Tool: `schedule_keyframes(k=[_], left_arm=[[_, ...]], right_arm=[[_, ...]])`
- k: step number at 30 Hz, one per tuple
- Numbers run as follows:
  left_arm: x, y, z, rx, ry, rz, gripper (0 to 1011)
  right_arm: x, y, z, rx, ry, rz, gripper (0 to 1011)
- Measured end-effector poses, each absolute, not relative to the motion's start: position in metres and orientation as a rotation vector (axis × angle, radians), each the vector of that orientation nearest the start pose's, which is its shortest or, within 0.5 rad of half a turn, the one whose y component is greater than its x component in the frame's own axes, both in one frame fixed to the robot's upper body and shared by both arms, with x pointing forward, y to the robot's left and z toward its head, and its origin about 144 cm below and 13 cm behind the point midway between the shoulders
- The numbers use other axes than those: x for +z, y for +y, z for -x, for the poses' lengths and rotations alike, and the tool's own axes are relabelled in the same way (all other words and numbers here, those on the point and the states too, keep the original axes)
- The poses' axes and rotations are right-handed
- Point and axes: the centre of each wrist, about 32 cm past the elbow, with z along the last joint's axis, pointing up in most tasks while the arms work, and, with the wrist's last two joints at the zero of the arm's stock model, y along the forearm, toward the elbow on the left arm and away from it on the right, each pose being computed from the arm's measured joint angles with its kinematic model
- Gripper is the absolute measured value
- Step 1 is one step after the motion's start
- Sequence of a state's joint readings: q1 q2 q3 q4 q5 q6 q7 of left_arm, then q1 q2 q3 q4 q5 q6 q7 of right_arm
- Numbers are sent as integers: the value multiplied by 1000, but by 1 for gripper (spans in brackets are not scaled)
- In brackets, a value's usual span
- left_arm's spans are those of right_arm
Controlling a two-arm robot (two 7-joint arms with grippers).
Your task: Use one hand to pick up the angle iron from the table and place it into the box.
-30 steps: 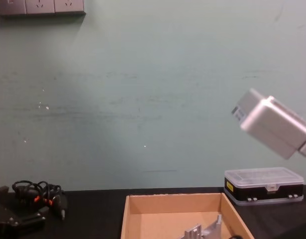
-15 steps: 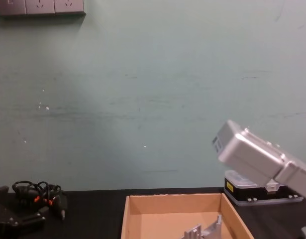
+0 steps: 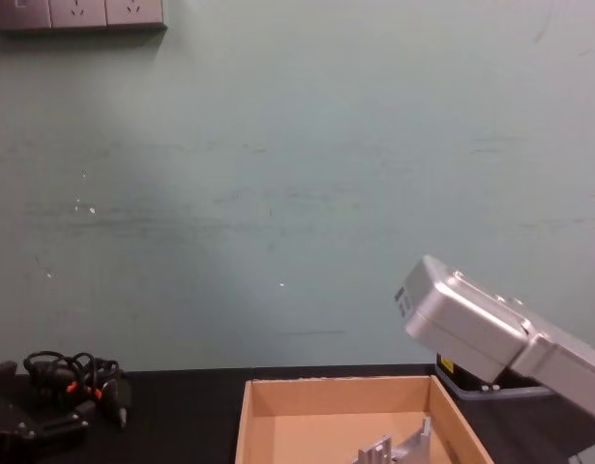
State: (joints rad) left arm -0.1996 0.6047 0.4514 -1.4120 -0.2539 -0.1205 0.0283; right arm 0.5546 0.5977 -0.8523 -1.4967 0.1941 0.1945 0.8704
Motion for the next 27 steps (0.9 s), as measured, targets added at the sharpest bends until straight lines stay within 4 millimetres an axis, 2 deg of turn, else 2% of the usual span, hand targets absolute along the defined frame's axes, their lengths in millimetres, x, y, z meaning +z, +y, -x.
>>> schedule_keyframes(k=[10,17,27], left_arm=[[1140,310,-489,1248,-285,-304,1000],[1140,310,-489,1248,-285,-304,1000],[1140,310,-489,1248,-285,-304,1000]], right_arm=[[1205,-206,-530,-140,-165,630,1003],[1203,-203,-529,-155,-159,626,868],[1201,-202,-528,-158,-158,626,570]])
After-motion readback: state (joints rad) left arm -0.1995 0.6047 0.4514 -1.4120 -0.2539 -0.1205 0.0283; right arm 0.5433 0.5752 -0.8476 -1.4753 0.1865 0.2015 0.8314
